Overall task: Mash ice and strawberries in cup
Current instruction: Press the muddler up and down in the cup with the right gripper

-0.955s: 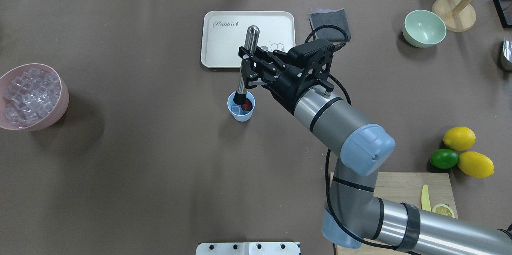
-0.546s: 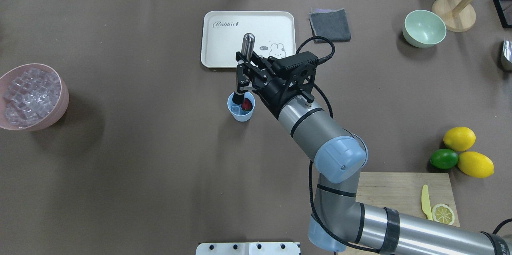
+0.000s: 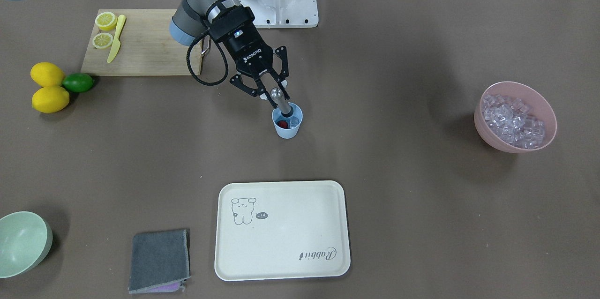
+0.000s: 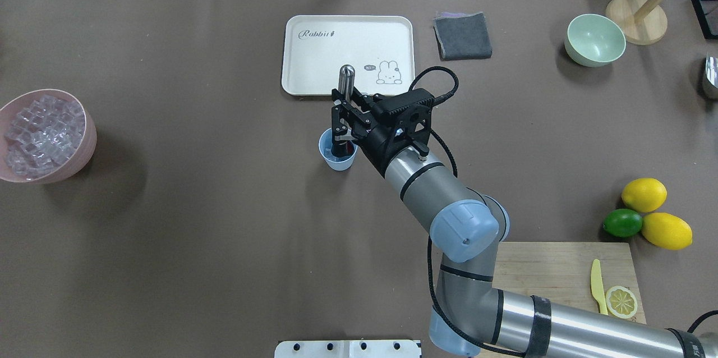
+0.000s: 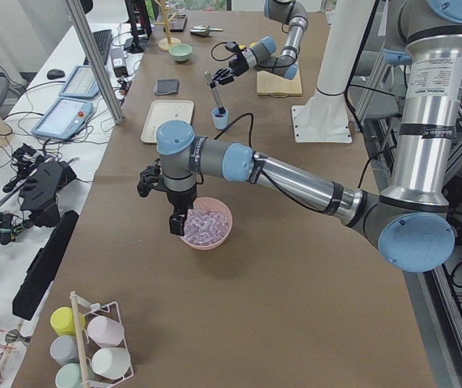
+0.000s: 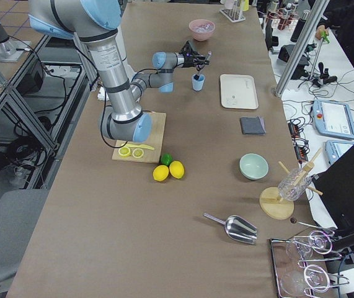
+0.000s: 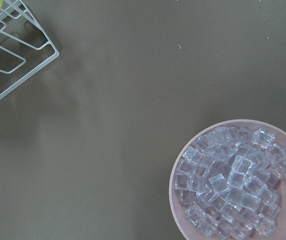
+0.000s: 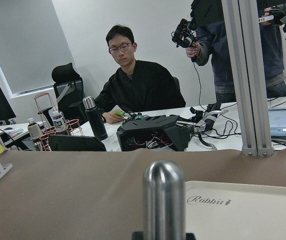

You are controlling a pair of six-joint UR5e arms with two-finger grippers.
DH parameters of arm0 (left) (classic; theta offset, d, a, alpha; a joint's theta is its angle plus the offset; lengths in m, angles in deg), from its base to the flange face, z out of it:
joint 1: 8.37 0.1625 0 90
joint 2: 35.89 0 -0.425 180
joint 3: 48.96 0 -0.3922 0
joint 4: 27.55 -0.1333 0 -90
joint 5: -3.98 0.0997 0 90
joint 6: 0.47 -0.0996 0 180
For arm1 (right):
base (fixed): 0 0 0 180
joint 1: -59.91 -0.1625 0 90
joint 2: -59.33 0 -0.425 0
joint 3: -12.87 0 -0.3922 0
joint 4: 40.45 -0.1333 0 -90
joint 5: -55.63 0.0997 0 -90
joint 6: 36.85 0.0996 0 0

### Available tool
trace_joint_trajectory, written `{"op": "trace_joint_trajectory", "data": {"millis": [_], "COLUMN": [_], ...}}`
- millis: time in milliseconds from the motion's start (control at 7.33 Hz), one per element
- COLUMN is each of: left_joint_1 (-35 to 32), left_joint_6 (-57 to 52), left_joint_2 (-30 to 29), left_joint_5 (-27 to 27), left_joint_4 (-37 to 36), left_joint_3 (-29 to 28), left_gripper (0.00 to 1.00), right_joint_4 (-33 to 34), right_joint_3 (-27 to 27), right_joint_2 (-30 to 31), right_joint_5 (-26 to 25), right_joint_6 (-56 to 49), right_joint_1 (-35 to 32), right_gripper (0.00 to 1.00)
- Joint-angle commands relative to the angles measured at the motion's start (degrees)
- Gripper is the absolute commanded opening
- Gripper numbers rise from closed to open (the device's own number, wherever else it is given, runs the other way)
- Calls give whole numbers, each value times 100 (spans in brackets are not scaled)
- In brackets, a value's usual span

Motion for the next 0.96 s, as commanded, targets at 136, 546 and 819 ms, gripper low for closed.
{"op": "trace_joint_trajectory", "data": {"millis": [136,546,819], "left_joint_1": [-1,-1,-1], "left_joint_6": [0,9,9], "left_joint_2": [11,3,-6], "left_joint_5": [3,3,3], "left_joint_4": [0,0,-9], "left_joint_3": [-7,-16,-33], "left_gripper": [98,98,98], "right_joint_4": [10,10,28], "right_joint_3": [145,85,-336], "right_joint_2": [-35,-166,-185], "right_joint_5": [46,46,125], "right_joint_6": [-84,-197,-558], "right_joint_1": [52,44,-9], "right_gripper": [0,0,0]}}
